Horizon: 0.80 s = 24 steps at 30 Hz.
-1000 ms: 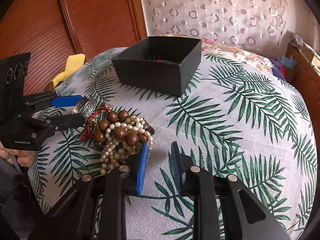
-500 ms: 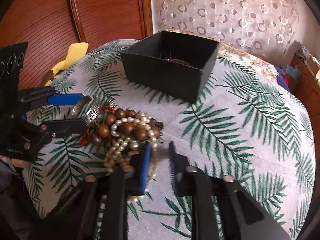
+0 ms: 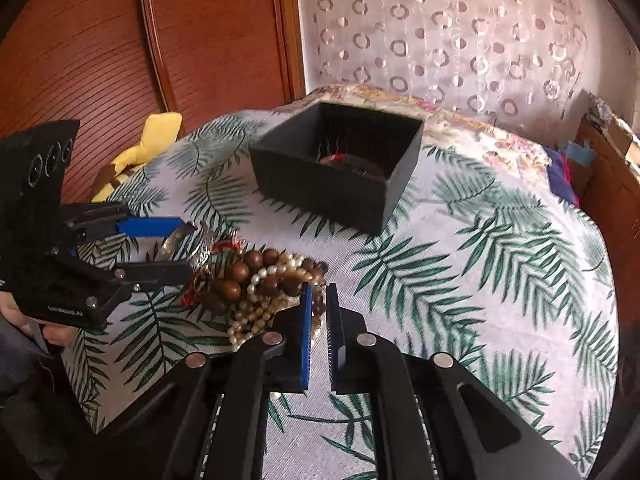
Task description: Organize jewelry
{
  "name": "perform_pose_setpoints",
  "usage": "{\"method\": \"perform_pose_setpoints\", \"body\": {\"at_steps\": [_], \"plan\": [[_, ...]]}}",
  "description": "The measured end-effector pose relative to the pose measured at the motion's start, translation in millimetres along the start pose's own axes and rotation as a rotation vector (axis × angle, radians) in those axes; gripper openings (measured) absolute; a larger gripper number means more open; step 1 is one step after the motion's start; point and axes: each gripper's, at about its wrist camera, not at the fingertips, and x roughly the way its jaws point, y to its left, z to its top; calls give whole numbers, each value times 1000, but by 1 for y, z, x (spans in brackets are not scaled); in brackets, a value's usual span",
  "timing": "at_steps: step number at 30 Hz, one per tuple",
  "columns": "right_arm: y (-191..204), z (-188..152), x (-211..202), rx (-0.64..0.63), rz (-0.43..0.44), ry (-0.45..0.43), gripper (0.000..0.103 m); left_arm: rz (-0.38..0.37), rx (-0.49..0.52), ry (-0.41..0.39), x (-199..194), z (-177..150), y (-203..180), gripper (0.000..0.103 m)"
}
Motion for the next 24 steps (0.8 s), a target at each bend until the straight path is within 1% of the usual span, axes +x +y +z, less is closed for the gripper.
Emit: {"method": "perform_pose_setpoints", "body": {"at_steps": [4,6,10,17,20,24], "plan": [[1,10,-21,2,17,-59,8,-2,-2,-6,-1,1,0,57],[2,14,-27,-7,19,-70,8,-3,-3,-7,-2,2,0,57],[-1,16,-33,-14,-4,-69,8,-5,-4,-14,-4,2,-1,57],[0,23,-64,-24,-12,-149,8,-3,-9,-23,-7,2,0,57],[-1,28,-72,-33,-23,-155,8,-7,-7,-26,-8,2,-1,57],[-10,17,-70,-20,-61,-121,8,-9,-4,-29,-10,1,-2,57]]}}
